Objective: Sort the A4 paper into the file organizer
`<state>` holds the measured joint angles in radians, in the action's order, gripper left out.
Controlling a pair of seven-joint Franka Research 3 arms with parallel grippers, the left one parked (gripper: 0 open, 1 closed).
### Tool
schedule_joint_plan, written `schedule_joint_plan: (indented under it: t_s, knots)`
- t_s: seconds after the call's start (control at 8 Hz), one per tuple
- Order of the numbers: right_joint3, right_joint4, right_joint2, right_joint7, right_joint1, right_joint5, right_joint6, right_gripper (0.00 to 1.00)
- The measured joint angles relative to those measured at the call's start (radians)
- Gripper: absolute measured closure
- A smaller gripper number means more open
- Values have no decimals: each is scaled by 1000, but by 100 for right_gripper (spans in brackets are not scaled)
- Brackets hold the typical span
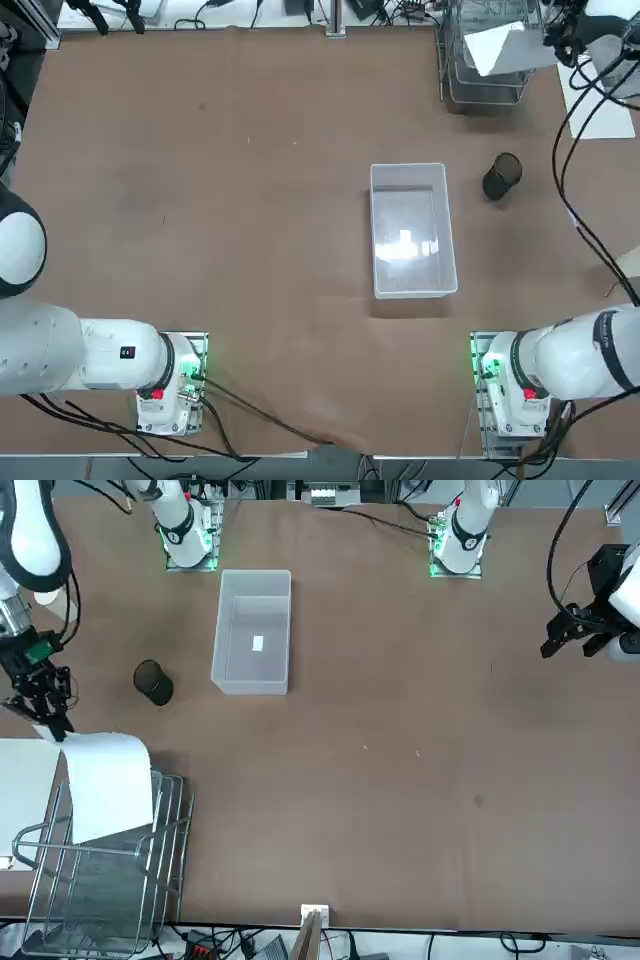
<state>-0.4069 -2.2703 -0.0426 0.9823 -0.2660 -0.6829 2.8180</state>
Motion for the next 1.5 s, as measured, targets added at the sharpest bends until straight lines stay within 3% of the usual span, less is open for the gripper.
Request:
schedule_joint_plan:
  t_s: [0.75, 1.5]
  knots:
    - [1, 11, 54, -141, -30, 7, 4, 99]
    - [1, 113, 124, -143, -37, 10, -5, 99]
